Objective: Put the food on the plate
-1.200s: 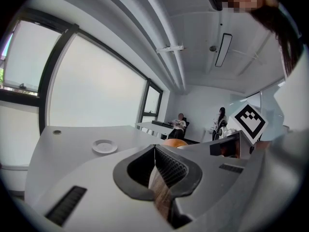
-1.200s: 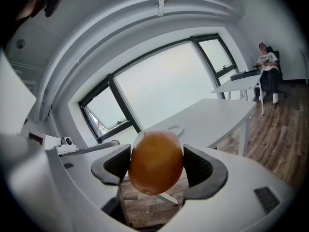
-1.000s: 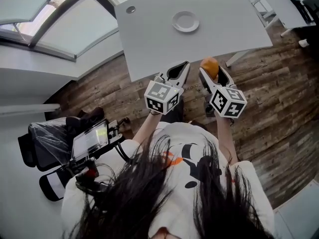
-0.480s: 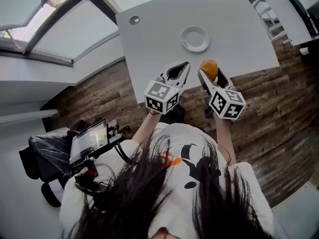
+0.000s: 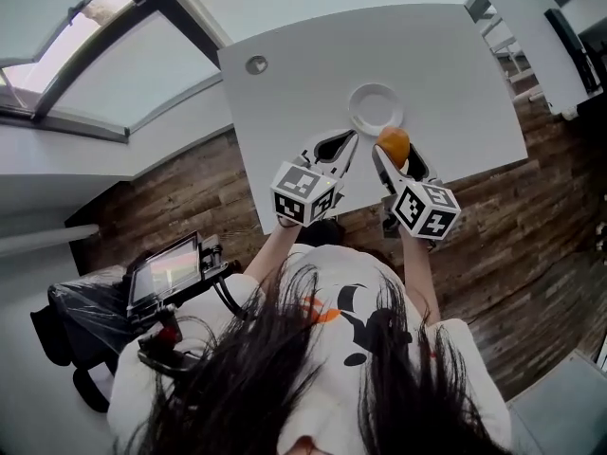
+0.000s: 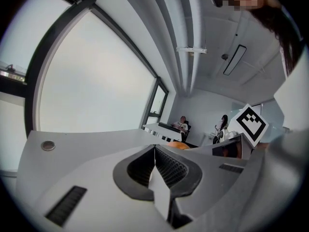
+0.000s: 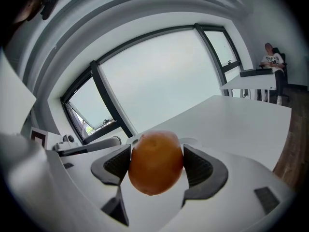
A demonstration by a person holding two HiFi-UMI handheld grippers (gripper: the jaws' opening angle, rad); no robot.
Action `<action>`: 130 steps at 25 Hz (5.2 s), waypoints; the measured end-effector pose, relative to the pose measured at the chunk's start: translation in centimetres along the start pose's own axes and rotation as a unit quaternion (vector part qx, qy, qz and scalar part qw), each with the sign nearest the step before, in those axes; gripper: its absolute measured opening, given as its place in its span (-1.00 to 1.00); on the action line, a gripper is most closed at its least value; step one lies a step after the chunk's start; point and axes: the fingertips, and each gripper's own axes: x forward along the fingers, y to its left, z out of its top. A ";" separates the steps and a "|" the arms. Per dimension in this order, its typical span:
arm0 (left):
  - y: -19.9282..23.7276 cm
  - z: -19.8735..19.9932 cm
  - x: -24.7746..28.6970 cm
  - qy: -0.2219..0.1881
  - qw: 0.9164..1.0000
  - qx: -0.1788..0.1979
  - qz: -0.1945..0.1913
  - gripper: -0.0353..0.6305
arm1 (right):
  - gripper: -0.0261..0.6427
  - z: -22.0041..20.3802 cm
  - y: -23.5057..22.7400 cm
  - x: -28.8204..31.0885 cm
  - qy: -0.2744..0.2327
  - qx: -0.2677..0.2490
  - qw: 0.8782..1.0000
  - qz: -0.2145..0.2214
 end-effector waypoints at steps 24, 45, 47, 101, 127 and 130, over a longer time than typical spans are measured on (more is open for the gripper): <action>4.1 -0.2 2.3 0.002 0.998 -0.033 0.050 -0.88 | 0.09 2.6 -3.1 4.3 0.037 -0.018 0.999 0.005; 8.3 -0.7 2.3 0.010 0.989 -0.062 0.133 -0.88 | 0.09 -1.4 -4.0 14.0 0.170 -0.134 0.975 0.059; 8.2 -0.7 2.5 0.011 0.989 -0.062 0.135 -0.88 | 0.09 -2.2 -4.0 14.7 0.187 -0.153 0.968 0.066; 6.1 0.4 2.6 0.008 0.997 -0.038 0.071 -0.88 | 0.09 1.9 0.1 8.8 0.074 -0.068 0.992 0.082; -3.4 -3.4 -1.1 0.040 0.997 -0.008 -0.071 -0.88 | -0.32 -2.9 0.6 -3.6 -0.021 0.011 0.999 -0.035; -3.5 -2.6 -0.9 0.032 0.997 -0.004 -0.074 -0.88 | -0.32 -2.5 0.1 -4.0 -0.029 0.014 0.999 -0.044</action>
